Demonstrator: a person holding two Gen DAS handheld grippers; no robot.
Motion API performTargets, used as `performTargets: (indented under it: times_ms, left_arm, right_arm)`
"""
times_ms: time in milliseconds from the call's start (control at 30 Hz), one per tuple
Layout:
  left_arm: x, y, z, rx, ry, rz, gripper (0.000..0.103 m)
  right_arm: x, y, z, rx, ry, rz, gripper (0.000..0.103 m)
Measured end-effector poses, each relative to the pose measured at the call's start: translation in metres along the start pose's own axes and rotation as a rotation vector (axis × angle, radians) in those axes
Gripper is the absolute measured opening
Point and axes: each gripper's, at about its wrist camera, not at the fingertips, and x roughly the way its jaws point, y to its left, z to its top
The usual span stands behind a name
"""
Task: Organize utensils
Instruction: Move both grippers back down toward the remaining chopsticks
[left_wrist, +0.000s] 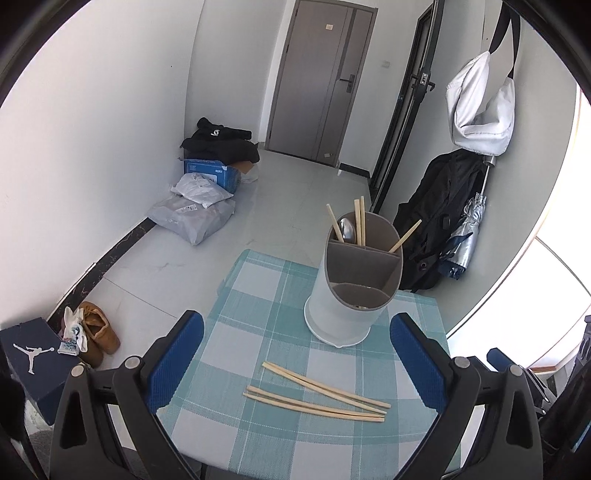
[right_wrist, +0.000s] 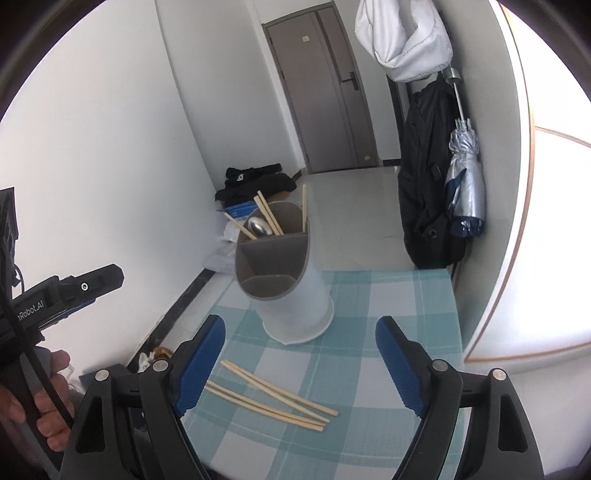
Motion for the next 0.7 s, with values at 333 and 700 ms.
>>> performTargets:
  times_ms: [333,700]
  left_arm:
    - [0.026,0.024,-0.030,-0.062,0.059,0.030,0.100]
    - [0.051,0.062,-0.040,-0.187,0.144,0.008,0.100]
  right_arm:
    - [0.018,0.004,-0.027,-0.041,0.077,-0.009,0.088]
    - [0.070,0.012,-0.052,-0.085,0.262,-0.029,0.089]
